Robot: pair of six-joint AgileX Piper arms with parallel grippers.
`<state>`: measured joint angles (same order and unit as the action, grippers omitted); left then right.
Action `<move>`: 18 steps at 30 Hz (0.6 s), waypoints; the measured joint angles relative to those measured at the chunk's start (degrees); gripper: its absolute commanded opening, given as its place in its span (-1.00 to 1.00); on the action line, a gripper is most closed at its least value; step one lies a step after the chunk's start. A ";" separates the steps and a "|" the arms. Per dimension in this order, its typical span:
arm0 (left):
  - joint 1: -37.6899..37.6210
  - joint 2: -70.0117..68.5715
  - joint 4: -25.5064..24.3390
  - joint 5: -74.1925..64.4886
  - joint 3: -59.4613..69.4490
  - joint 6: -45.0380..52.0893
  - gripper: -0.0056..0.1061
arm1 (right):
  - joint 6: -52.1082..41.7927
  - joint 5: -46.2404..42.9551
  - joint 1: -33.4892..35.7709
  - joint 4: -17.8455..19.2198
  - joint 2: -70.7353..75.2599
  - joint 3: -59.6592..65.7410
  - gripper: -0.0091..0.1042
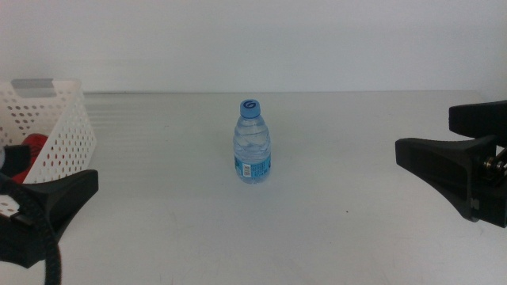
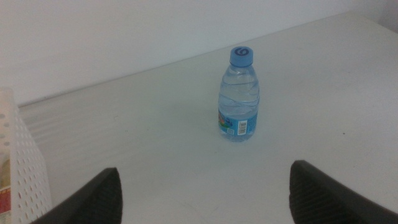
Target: Use arms to grab the bottles and put them into the dustbin to the left of the table.
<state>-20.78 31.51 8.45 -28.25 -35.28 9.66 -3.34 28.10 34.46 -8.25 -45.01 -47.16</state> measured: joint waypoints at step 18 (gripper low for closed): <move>0.00 5.84 6.33 7.63 -3.22 0.94 0.62 | 0.00 0.00 0.00 0.06 0.00 0.00 0.36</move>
<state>-20.78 37.35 14.78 -20.62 -38.50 10.60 -3.34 28.10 34.46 -8.19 -45.01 -47.16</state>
